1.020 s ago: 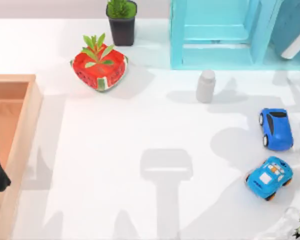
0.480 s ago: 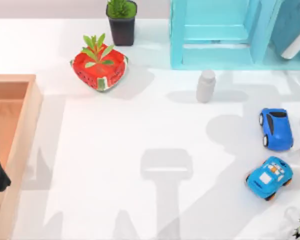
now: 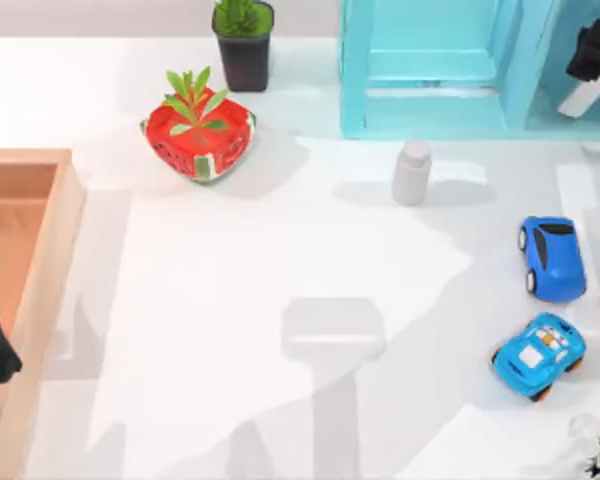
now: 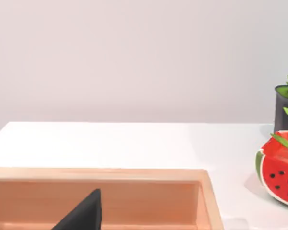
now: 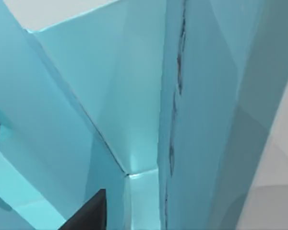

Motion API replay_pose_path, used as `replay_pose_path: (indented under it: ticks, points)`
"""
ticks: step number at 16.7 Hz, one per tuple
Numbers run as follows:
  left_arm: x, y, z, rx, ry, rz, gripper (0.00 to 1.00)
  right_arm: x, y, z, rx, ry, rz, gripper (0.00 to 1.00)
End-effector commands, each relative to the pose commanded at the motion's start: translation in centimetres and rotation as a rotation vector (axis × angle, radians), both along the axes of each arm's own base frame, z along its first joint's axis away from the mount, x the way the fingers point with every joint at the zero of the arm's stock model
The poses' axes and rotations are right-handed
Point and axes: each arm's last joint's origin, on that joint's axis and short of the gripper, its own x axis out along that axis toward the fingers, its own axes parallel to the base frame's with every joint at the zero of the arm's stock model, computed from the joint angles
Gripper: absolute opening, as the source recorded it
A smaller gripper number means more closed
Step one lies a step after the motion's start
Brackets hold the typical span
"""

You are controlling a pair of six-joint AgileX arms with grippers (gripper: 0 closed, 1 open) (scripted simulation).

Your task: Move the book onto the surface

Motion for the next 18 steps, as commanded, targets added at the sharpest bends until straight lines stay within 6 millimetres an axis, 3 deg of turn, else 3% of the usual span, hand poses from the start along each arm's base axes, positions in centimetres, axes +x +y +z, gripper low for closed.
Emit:
replay_pose_path:
  ticks: [5,18]
  points:
    - [0.0,0.0,0.0,0.0,0.0,0.0,1.0,0.27,-0.05,-0.63,0.0,0.002,-0.002,1.0]
    - [0.0,0.0,0.0,0.0,0.0,0.0,1.0,0.27,-0.05,-0.63,0.0,0.002,-0.002,0.02]
